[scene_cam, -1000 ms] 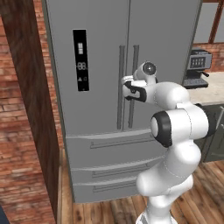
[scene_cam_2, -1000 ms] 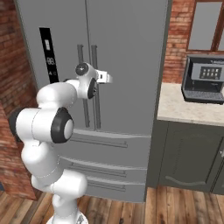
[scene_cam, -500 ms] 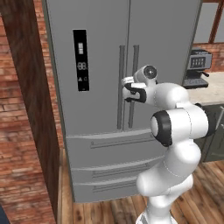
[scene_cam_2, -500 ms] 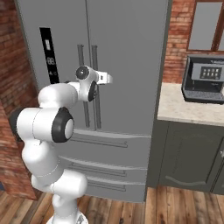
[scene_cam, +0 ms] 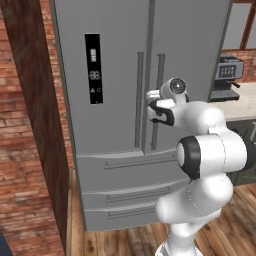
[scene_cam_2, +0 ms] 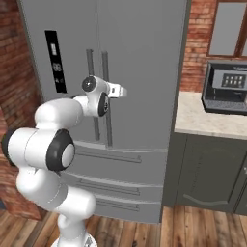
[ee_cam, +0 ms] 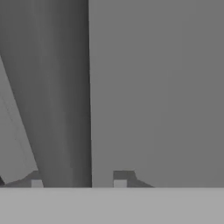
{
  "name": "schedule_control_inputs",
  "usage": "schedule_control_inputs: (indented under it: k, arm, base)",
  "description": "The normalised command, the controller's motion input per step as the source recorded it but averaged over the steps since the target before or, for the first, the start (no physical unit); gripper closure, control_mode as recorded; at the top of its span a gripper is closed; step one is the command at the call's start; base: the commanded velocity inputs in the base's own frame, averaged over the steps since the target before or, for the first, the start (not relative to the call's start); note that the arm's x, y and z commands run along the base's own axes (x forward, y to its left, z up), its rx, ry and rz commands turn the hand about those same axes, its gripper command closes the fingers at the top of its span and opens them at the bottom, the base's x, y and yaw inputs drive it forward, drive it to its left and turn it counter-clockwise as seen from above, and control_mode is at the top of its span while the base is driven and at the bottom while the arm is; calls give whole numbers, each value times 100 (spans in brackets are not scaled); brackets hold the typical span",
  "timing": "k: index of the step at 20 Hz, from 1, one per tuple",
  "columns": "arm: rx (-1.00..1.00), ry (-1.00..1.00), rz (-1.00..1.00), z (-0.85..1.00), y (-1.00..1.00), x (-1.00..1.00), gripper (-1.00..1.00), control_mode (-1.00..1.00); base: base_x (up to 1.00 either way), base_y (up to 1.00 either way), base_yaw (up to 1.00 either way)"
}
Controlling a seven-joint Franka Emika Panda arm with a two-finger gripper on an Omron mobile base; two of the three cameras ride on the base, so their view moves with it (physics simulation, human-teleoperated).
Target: There is a bowl on the dining counter. Grab a lemon wedge from the fridge and place it in the bowl. Then get the liquor bottle and glass cup from the cabinet and place them next to the bowl.
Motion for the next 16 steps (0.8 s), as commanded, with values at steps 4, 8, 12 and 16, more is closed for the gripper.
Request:
schedule_control_inputs:
  k: [4, 8, 12, 16]
  arm:
    - [6, 0, -12, 15, -100, -95, 100, -100]
    - [10, 0, -9, 24, -100, -100, 100, -100]
    - [12, 0, -7, 26, -100, -100, 100, -100]
    - [12, -1, -7, 26, -100, -100, 100, -100]
  base:
    - [0, 0, 0]
    - [0, 0, 0]
    - [0, 0, 0]
    - [0, 0, 0]
